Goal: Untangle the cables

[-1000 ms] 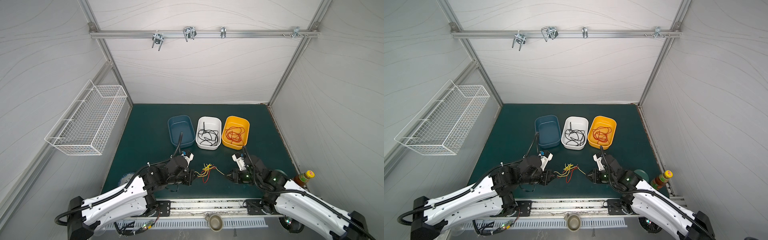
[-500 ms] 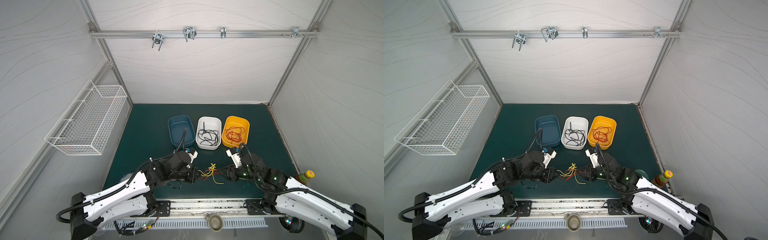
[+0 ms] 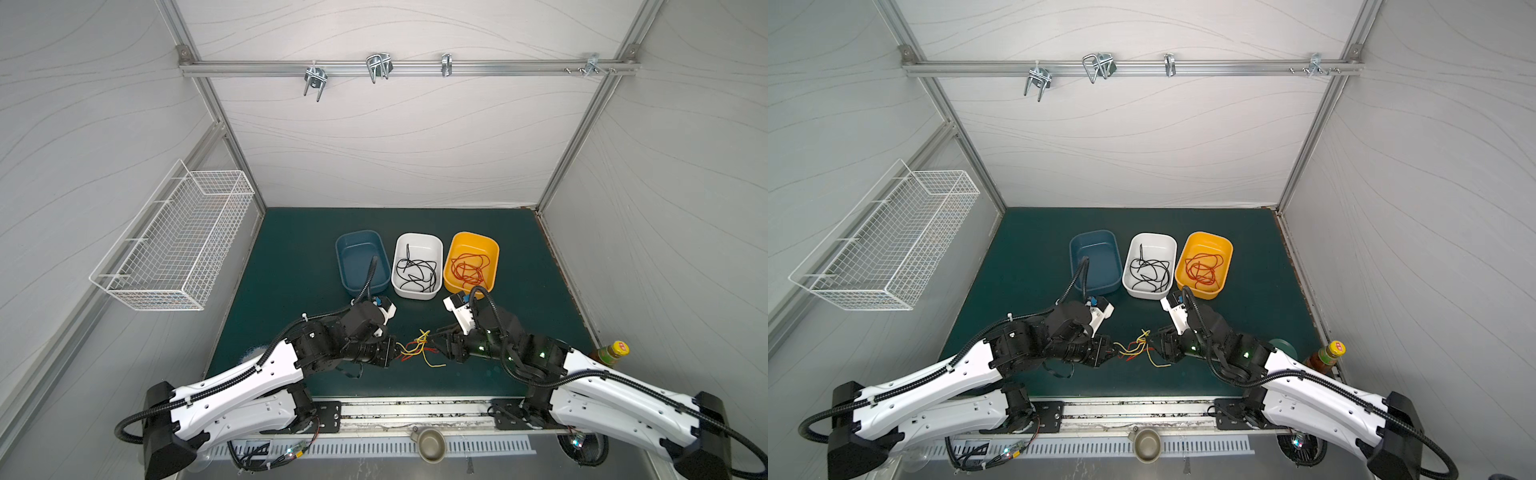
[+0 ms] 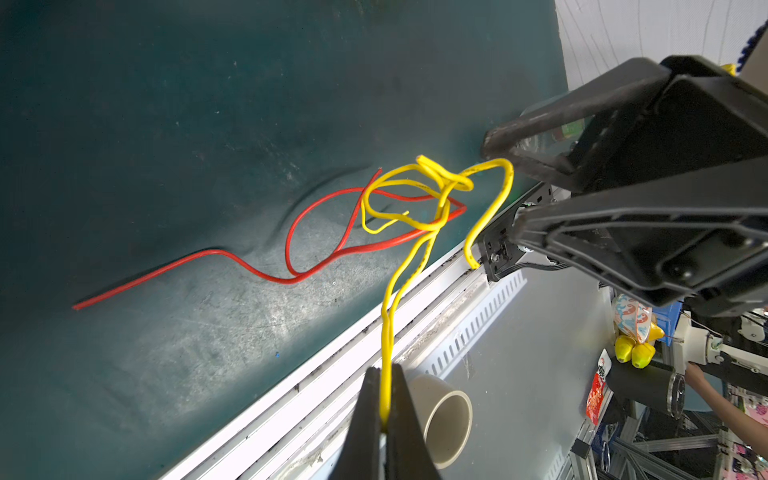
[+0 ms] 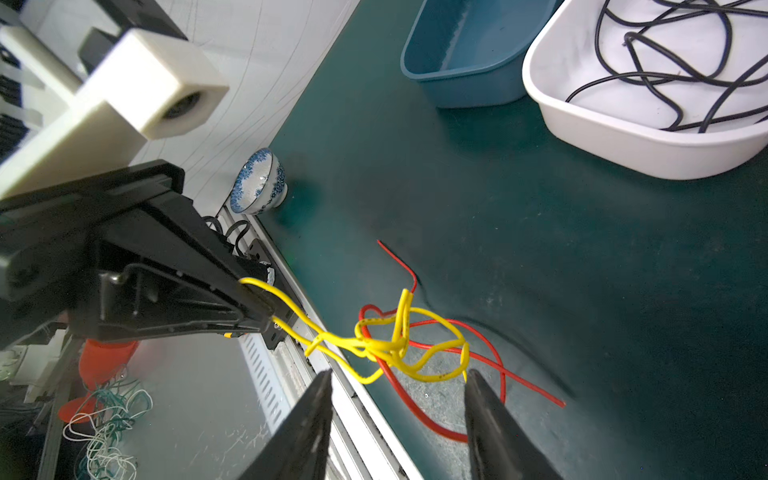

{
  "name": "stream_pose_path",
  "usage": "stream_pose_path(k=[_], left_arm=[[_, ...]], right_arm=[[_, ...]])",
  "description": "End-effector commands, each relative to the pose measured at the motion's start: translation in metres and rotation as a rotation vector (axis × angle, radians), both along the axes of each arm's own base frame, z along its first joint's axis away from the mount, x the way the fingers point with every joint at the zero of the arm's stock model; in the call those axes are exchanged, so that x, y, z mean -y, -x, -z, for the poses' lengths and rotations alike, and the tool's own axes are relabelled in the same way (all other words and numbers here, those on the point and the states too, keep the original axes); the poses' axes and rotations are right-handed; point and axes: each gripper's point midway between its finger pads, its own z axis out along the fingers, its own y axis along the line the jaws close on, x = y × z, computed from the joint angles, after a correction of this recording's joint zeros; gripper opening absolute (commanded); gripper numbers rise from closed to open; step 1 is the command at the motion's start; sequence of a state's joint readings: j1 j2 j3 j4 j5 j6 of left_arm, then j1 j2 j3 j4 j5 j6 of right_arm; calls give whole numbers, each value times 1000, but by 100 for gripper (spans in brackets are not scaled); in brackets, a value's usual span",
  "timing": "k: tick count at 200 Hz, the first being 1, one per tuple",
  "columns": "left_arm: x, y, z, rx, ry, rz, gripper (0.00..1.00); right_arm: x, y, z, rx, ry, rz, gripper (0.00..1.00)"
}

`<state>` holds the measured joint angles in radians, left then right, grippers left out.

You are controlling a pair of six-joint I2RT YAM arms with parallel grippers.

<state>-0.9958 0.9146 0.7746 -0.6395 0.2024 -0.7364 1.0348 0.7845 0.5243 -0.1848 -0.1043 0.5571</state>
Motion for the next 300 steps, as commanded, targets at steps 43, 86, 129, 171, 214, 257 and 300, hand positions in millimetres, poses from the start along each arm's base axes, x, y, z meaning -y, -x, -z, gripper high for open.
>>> stream_pose_path(k=[43, 86, 129, 171, 214, 257, 300], left_arm=[[9, -2, -30, 41, 98, 12, 0], [14, 2, -31, 24, 128, 32, 0], [15, 4, -31, 18, 138, 38, 0], [16, 4, -28, 13, 131, 44, 0], [7, 4, -26, 26, 105, 25, 0], [0, 2, -20, 29, 72, 6, 0], [-8, 1, -12, 27, 22, -19, 0]], right_arm=[[1, 0, 4, 83, -36, -8, 43], [4, -9, 3, 128, -35, 38, 28], [-5, -5, 0, 169, -49, 14, 27], [-12, 2, -4, 244, -37, -4, 26], [-5, -1, -2, 258, -14, 18, 15], [1, -1, -4, 267, -20, 33, 8], [9, 2, -3, 265, -16, 37, 1]])
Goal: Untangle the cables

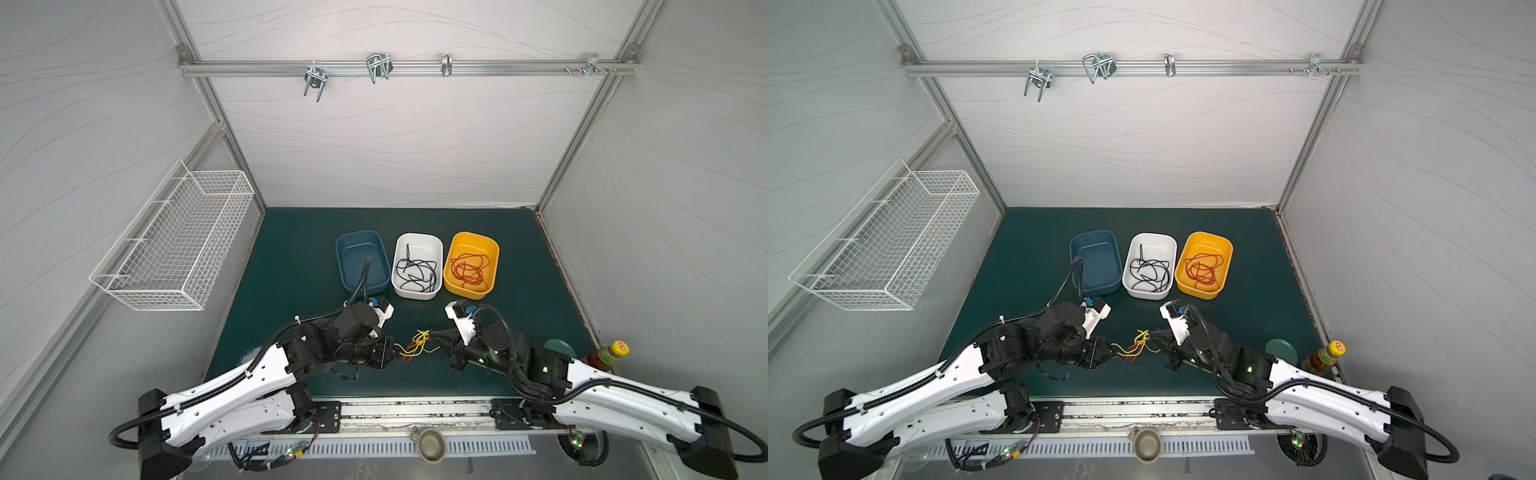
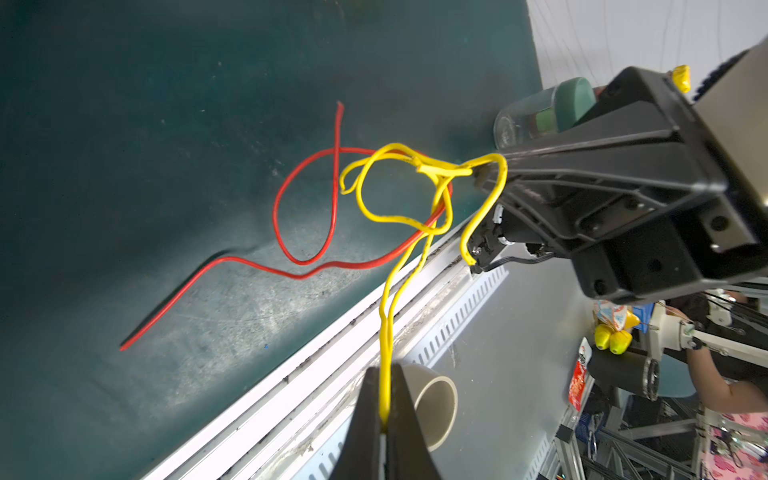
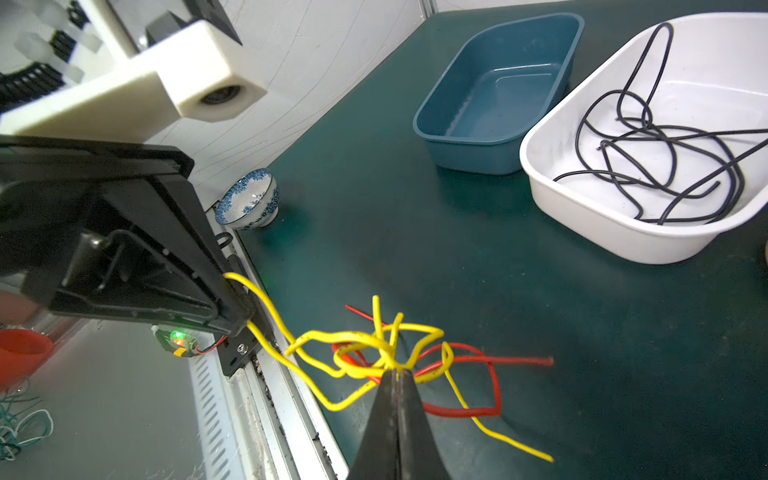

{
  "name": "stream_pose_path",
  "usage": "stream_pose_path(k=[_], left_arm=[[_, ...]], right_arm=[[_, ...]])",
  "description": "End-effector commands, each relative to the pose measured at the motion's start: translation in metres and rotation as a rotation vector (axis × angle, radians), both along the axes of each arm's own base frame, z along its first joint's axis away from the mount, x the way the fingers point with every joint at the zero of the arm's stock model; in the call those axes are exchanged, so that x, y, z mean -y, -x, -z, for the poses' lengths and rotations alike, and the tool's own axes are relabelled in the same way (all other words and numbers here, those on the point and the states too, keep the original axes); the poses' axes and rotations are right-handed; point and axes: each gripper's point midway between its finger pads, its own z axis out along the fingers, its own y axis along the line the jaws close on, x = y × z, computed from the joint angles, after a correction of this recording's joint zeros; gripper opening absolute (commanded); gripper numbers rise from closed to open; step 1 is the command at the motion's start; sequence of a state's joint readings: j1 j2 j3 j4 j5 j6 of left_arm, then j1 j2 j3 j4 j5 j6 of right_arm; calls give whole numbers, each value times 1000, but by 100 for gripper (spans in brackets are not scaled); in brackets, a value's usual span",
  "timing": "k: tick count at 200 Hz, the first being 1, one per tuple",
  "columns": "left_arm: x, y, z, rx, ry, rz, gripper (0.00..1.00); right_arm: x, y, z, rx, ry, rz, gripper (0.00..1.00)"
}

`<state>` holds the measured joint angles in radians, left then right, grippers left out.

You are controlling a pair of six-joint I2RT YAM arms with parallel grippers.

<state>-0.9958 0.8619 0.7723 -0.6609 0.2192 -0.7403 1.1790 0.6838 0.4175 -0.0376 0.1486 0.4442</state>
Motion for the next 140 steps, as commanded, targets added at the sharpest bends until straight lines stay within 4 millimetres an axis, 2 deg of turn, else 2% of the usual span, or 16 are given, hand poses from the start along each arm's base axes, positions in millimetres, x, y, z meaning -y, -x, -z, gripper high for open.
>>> stream_pose_path(k=[1, 27, 82, 140], left_arm=[[-4, -6, -3, 24, -11, -30, 0], [-4, -6, -5, 25, -8, -28, 0], [5, -3, -4, -2, 11, -3, 0], [11, 2, -8, -10, 55, 32, 0]], right_arm=[[7, 2, 5, 8, 18, 7, 1], [10, 5, 3, 11, -8, 0, 3], [-8, 13, -8, 14, -47, -80, 42], [-25, 2, -6, 49, -5, -54, 42]])
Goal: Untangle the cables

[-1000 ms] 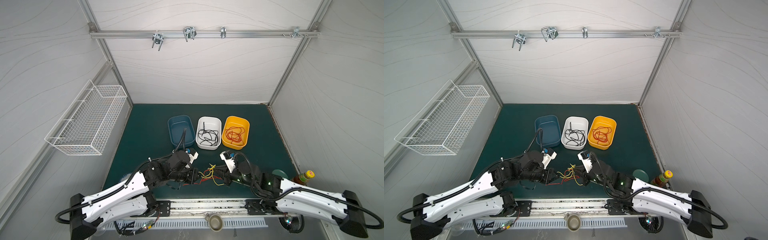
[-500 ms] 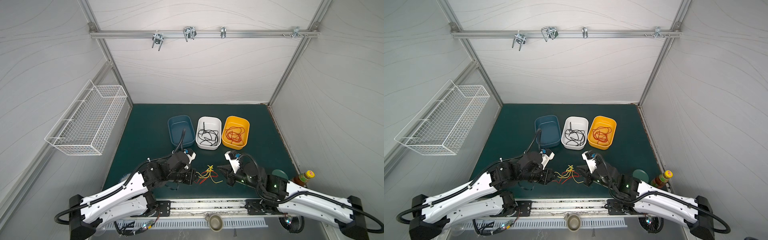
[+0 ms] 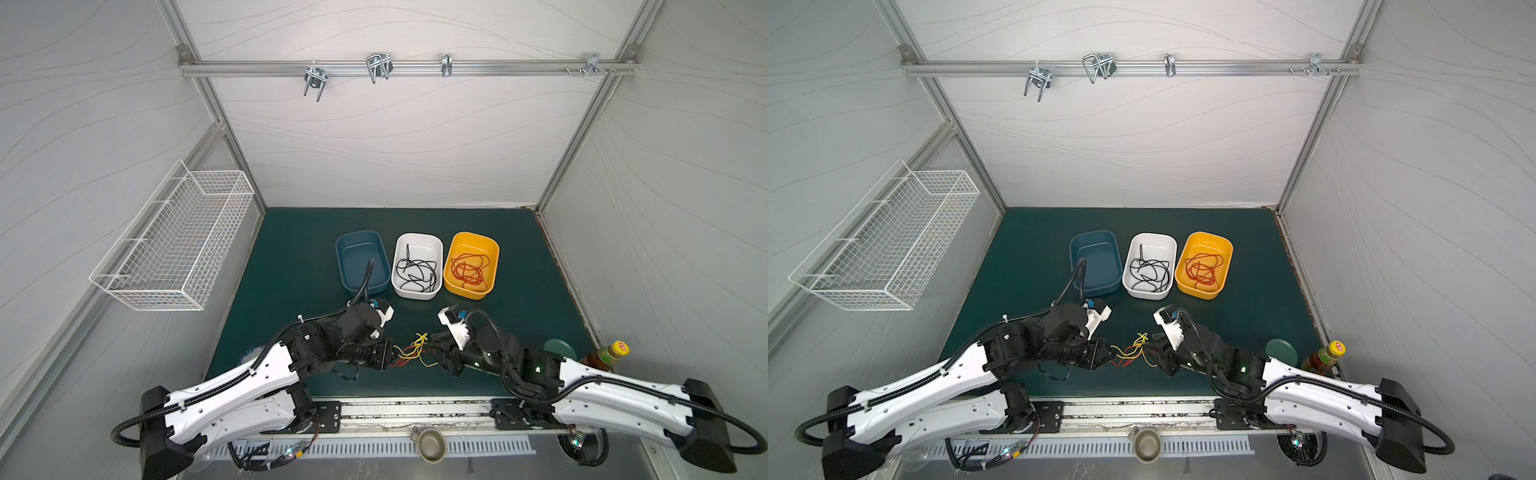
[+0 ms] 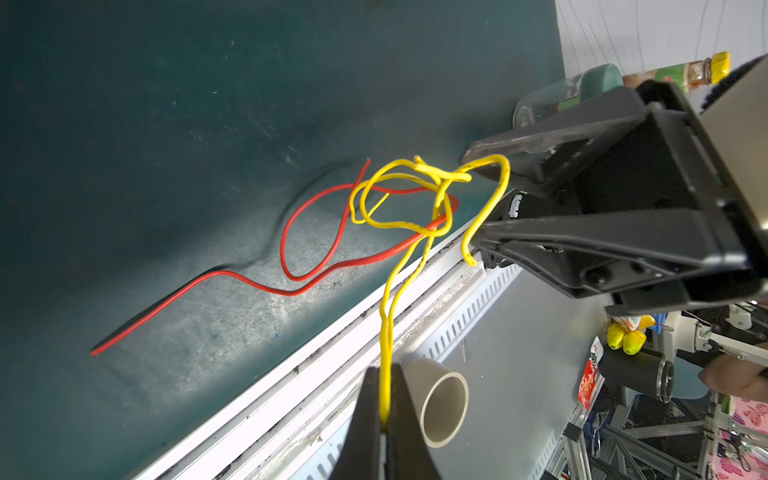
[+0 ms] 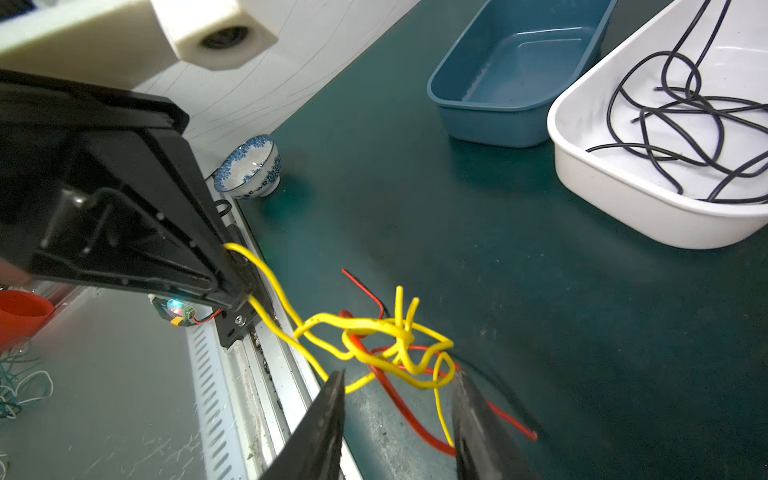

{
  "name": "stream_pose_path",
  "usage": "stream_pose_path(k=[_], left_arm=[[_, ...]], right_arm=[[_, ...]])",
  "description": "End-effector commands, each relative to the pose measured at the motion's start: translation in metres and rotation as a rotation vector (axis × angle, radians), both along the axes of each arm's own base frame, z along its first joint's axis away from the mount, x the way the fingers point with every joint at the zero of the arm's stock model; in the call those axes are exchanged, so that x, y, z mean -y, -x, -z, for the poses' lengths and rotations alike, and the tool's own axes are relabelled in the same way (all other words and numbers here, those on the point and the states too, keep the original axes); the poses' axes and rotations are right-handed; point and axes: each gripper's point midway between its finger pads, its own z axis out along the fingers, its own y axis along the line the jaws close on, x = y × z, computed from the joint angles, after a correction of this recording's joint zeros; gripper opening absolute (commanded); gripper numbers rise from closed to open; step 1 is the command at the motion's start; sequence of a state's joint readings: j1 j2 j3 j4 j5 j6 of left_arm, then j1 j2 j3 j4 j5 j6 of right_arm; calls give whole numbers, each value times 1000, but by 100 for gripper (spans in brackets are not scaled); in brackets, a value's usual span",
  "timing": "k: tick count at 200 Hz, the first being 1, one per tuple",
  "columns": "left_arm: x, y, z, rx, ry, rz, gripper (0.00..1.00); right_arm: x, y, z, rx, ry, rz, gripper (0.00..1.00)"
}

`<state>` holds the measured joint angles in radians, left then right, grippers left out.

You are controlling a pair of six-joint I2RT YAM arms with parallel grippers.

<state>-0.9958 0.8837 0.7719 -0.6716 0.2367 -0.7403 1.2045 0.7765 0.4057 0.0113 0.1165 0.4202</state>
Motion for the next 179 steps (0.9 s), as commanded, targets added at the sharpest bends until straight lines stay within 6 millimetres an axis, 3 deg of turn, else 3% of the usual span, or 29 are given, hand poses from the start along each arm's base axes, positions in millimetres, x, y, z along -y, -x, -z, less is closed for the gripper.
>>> stream_pose_path(k=[1, 40, 79, 142, 156, 179], left_arm=[[11, -1, -14, 18, 76, 19, 0], [7, -1, -12, 23, 65, 10, 0], [-3, -7, -27, 81, 70, -33, 0], [1, -5, -32, 68, 83, -11, 0], [1, -4, -35, 71, 92, -12, 0], [-3, -4, -37, 76, 84, -19, 0]], right_arm=[[-11, -8, -27, 63, -63, 10, 43], [-11, -11, -33, 88, -64, 25, 34], [-3, 6, -19, 62, -85, -50, 51], [7, 10, 6, 74, -48, -63, 53], [6, 10, 13, 78, -26, -66, 49], [6, 7, 19, 76, 0, -58, 31]])
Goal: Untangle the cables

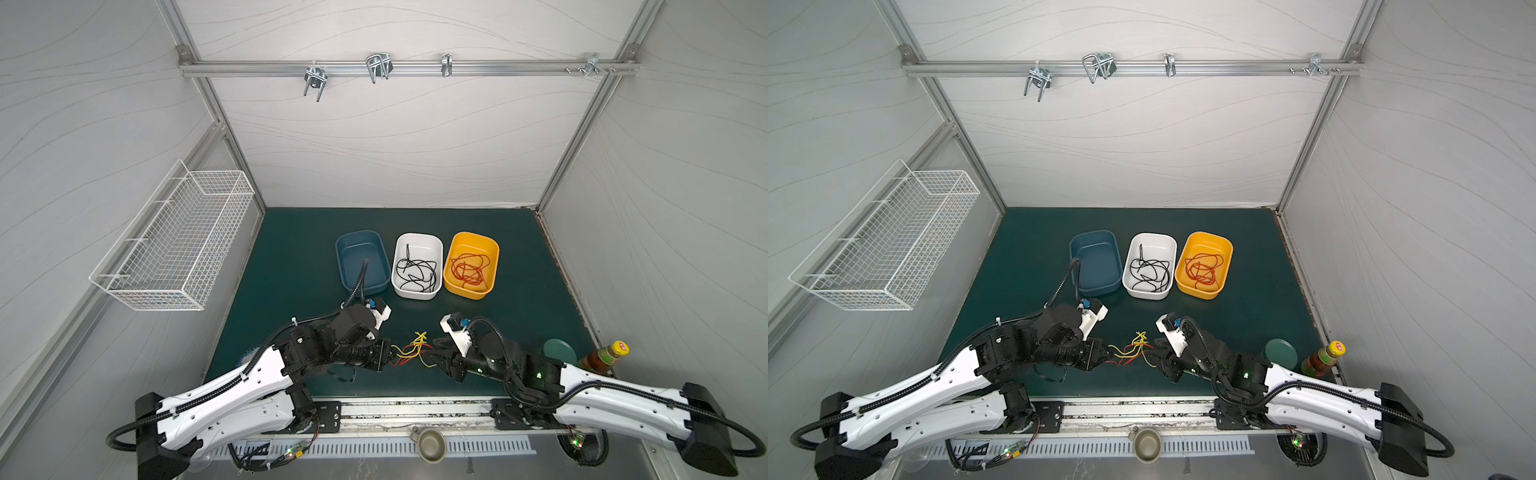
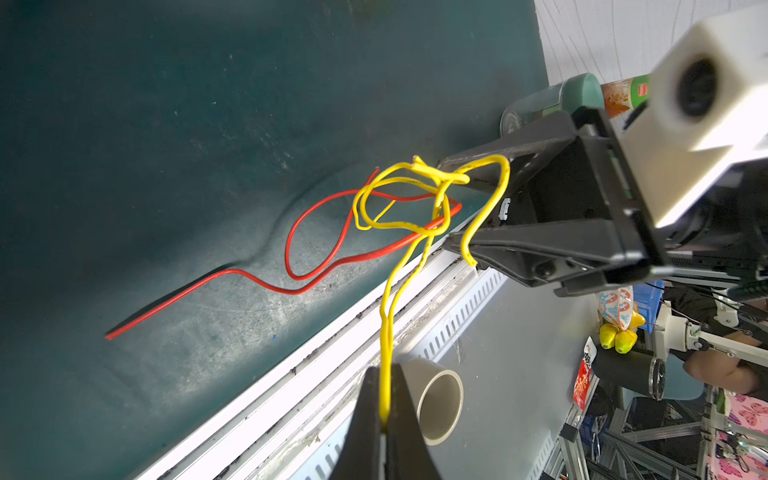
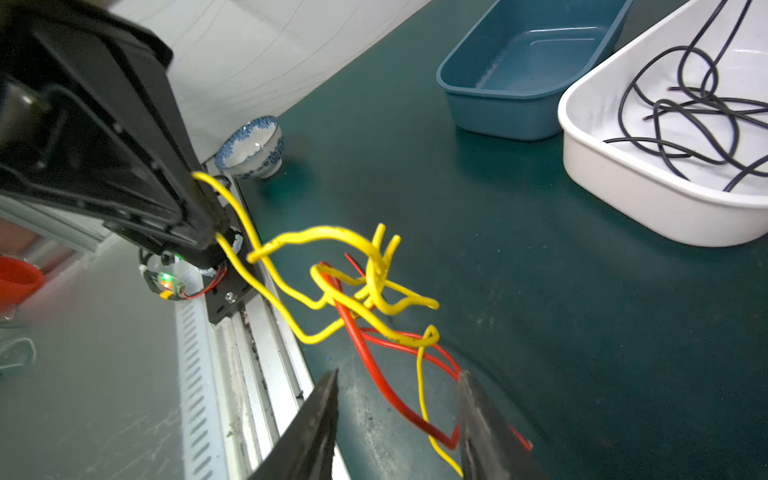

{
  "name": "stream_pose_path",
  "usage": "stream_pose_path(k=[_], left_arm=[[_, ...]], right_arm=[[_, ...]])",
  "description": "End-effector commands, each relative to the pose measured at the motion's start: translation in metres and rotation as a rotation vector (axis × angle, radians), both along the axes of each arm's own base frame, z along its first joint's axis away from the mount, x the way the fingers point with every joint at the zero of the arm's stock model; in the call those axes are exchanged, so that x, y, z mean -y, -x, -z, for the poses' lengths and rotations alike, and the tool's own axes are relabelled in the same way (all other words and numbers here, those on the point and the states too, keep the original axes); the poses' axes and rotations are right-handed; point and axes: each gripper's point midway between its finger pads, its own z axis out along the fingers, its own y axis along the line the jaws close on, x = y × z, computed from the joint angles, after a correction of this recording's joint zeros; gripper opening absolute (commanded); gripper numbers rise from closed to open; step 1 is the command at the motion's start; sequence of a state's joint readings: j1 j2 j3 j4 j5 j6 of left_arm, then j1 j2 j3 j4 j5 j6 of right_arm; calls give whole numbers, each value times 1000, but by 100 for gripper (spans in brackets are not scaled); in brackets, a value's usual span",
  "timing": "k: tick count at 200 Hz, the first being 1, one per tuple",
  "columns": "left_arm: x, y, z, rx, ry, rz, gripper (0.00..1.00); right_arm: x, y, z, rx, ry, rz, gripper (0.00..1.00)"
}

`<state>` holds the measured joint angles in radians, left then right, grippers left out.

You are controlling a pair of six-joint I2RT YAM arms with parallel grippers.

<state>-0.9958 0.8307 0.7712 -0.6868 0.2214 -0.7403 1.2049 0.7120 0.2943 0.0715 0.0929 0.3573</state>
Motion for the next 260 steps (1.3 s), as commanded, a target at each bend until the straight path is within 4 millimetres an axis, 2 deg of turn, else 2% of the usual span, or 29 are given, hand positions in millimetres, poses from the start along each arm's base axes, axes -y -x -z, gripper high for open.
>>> stream_pose_path(k=[1, 47, 89, 146, 189, 225, 260], left_arm=[[3, -4, -28, 47, 60, -8, 0], [-6, -4, -27, 61, 38, -22, 0], [-36, -7, -26, 59, -74, -75, 0], [-77, -7, -25, 28, -186, -122, 0], [-85, -6, -21, 35, -215, -121, 0], [-81, -12, -22, 55, -210, -116, 0], [-78, -22, -27, 106, -234, -94, 0]], right_arm=[[-3, -1, -2, 29, -5, -9, 30], [8, -12, -8, 48, -9, 76, 0], [46, -33, -17, 32, 14, 278, 0], [114, -59, -18, -162, 73, 585, 0], [141, -64, -46, -216, 52, 681, 0], [151, -69, -91, -157, 34, 710, 0], [158, -85, -128, -72, 92, 766, 0]])
